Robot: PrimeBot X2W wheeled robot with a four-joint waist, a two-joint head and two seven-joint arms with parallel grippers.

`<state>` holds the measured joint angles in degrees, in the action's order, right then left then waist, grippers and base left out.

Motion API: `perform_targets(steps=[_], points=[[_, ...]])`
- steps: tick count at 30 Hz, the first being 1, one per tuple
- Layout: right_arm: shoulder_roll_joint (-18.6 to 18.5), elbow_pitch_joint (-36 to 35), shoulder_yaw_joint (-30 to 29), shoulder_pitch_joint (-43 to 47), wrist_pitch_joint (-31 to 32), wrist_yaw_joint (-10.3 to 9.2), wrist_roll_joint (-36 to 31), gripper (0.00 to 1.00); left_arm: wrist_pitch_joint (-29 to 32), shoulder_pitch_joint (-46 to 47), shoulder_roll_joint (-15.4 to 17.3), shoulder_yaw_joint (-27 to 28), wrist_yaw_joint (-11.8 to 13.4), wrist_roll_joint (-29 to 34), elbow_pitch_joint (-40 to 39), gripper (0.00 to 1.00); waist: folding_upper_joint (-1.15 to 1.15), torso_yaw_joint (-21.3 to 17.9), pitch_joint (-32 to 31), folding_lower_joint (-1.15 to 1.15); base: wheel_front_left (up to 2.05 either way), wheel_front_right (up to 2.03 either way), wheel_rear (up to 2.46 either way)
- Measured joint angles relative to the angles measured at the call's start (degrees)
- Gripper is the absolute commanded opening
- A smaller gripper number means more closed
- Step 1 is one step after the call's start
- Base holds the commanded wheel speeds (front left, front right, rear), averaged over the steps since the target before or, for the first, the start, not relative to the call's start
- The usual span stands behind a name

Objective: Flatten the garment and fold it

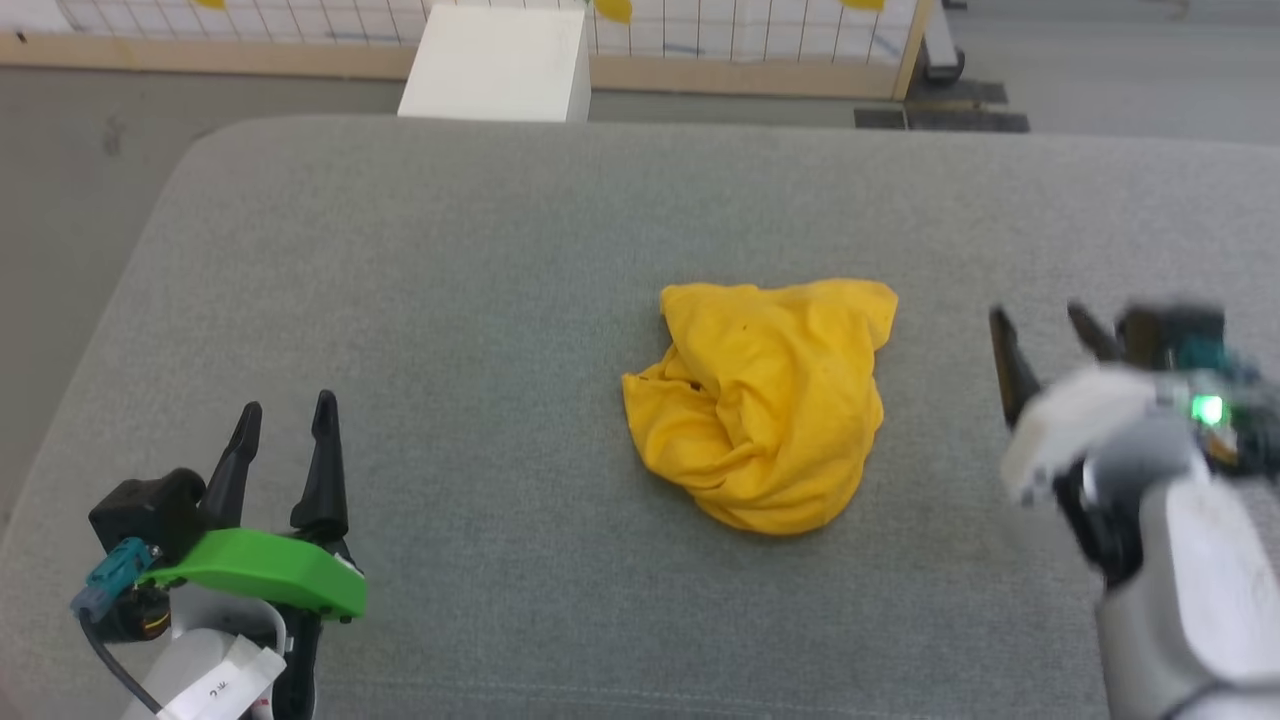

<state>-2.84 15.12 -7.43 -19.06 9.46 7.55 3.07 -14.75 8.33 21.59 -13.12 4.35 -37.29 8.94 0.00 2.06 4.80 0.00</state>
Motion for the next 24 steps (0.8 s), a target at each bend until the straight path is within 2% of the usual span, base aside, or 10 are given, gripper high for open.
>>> perform_targets(steps=[5,12,18,23,24], points=[[0.0,5.7,0.5,-14.6,12.1,0.00,-5.2,1.00,0.0,1.3,-0.3,0.8,-2.1,0.6,-1.1,1.00,0.00,1.1,4.4,0.00,0.00,0.00,0.00],[-0.1,16.3,-2.7,-26.1,22.5,0.00,-12.7,1.00,0.0,5.2,-1.4,2.7,-4.9,0.7,-1.2,1.00,0.00,3.7,11.1,0.01,0.00,0.00,0.00],[0.0,22.7,-3.9,-28.9,25.3,0.01,-17.3,1.00,0.0,6.3,-3.3,3.6,-7.2,1.1,0.2,1.00,0.00,6.9,15.3,0.02,0.00,0.00,0.00],[-0.2,25.5,-4.2,-29.7,25.1,-0.01,-17.8,1.00,0.0,7.0,-4.5,4.2,-8.3,2.3,1.7,1.00,0.00,9.4,17.3,0.01,0.00,0.00,0.00],[-0.5,26.1,-4.1,-30.1,25.1,-0.01,-17.6,0.96,0.0,7.0,-4.7,4.2,-8.4,2.7,2.1,1.00,0.00,9.8,17.5,0.01,0.00,0.00,0.00]])
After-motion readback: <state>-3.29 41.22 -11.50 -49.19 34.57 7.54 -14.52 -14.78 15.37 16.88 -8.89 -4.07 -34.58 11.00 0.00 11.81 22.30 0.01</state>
